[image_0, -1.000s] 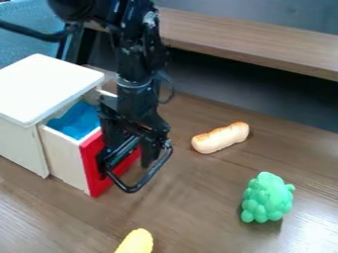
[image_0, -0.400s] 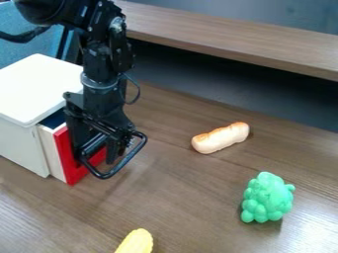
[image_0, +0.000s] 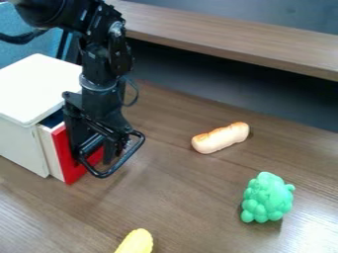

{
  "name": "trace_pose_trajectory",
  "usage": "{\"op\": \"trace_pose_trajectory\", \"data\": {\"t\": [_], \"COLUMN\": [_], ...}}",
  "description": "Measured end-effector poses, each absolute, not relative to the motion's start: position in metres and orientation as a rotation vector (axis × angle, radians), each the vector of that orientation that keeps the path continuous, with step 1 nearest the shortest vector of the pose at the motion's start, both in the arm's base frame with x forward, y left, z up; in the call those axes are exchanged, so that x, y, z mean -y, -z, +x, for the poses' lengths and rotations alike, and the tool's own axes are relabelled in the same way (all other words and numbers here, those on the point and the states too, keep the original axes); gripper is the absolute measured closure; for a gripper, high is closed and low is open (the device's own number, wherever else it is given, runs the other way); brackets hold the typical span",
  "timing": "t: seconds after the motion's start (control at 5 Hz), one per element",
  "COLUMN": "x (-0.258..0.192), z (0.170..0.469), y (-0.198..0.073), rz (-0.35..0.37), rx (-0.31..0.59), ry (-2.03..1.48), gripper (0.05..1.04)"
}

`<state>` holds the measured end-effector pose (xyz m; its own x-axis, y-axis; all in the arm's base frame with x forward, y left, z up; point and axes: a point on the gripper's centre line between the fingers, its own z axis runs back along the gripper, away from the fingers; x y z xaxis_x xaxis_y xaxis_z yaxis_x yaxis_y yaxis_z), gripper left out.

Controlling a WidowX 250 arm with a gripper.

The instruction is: Close the drawer

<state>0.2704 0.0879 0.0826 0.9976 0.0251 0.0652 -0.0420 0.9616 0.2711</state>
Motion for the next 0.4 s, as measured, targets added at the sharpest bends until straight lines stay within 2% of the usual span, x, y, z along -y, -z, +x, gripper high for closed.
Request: {"op": "trace_pose_trajectory", "data": {"t": [0.2, 0.4], "x": [-0.095, -0.11], "z": [0.269, 0.265], "y": [-0.083, -0.083], "rz": [0.322, 0.325], "rx": [0.055, 0.053], "ry": [-0.003, -0.034], "gripper": [0.083, 0.084]}}
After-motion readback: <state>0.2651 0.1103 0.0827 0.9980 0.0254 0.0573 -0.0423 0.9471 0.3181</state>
